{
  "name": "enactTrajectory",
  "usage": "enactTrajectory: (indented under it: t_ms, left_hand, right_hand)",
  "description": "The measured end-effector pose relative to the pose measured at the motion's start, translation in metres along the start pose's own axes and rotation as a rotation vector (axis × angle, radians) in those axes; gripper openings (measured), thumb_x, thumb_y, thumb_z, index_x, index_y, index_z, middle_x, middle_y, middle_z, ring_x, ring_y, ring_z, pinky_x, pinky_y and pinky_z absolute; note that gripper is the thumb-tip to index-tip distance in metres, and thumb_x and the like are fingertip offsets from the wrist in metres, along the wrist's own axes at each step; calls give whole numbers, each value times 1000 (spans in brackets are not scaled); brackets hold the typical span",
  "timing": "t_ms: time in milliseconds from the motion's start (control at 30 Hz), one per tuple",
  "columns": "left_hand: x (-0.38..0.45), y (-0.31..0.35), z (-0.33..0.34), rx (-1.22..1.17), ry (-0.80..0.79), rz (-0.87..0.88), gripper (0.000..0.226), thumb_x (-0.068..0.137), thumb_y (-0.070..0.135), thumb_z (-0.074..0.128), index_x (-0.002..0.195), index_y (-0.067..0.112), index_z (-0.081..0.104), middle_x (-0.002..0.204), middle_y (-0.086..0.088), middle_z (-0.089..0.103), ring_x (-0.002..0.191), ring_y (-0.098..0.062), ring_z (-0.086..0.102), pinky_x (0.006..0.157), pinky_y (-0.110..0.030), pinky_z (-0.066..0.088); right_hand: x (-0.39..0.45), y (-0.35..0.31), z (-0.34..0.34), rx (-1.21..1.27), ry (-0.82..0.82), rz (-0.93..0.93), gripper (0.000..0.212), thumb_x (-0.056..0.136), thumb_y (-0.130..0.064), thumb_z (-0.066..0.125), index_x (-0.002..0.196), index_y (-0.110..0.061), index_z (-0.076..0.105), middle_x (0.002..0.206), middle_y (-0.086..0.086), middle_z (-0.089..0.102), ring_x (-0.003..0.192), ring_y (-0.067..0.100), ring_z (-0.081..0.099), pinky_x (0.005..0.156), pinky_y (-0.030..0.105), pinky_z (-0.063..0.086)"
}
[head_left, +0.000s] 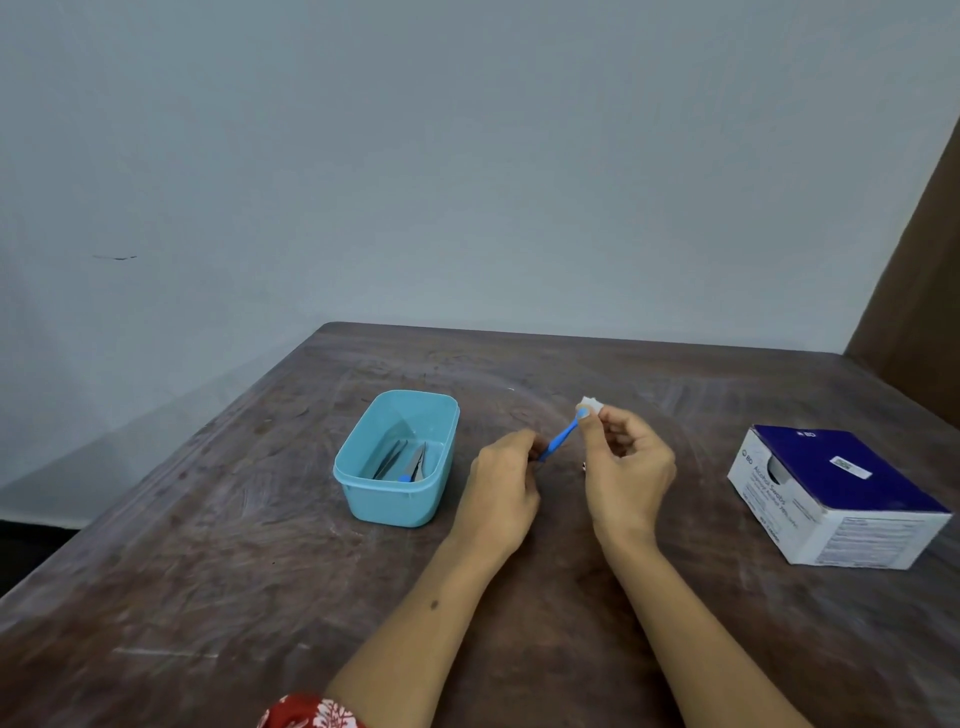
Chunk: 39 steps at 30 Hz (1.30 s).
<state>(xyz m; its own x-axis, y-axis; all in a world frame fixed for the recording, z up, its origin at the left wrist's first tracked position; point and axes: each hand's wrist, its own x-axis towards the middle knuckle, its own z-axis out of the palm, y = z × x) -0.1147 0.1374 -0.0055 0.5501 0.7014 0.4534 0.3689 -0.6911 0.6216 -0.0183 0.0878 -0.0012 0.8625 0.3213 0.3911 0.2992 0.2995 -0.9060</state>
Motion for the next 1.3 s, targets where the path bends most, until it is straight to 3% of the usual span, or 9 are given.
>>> enactTrajectory:
  t_ms: [67,300,433,600,733,867,1067,1300]
  left_hand:
    - [0,-1,-2,20,0,-1,27,87,-1,52,109,12,61,107,-5,66,98,-13,61,88,-29,52]
    - [0,2,-1,69,-23,7,29,88,2,54,115,14,58,112,-4,62,102,-14,59,90,-28,50]
    - [0,-3,-4,62,1,24,29,88,0,52,113,12,60,111,-5,63,101,-15,59,88,-27,50]
    - [1,-2,2,36,26,47,29,89,1,53,115,12,59,112,-5,64,102,-13,59,91,-28,51]
    - [2,-6,2,-24,80,47,28,88,-2,52,110,11,63,105,-3,66,96,-9,61,86,-22,50]
    - [2,-6,2,-119,135,61,29,86,-4,52,106,13,65,100,0,69,92,-3,62,82,-14,50]
    - [1,-3,6,-172,125,73,26,83,-1,59,104,13,66,97,2,69,88,-3,63,79,-11,50]
    - [1,-7,4,-147,120,36,21,84,8,64,104,12,70,96,0,72,87,-6,65,77,-13,50]
  right_hand:
    - [-1,0,0,-26,-18,16,9,82,-20,72,89,-15,73,75,-8,69,64,3,60,63,25,53]
    - [0,0,0,28,38,52,2,82,-22,71,84,-23,70,77,-1,71,68,11,62,67,43,57]
    - [-2,-1,1,25,-23,66,6,83,-18,71,87,-21,70,77,-3,70,64,8,60,67,35,54]
    - [0,0,2,55,30,57,3,82,-22,71,84,-23,70,77,1,70,67,13,61,65,38,55]
    - [-2,5,4,-12,-94,61,12,79,-17,74,89,-10,74,74,-6,70,64,1,62,65,18,51]
    - [-8,5,6,-76,-252,43,12,76,-15,76,79,-26,71,71,-11,70,64,-1,64,63,12,49]
    - [-6,1,3,-45,-108,-52,16,78,-21,75,77,-34,66,75,-3,70,62,1,63,62,17,50]
    - [-6,-1,4,11,-98,-37,5,80,-16,74,84,-18,71,73,-1,68,59,-1,60,54,9,45]
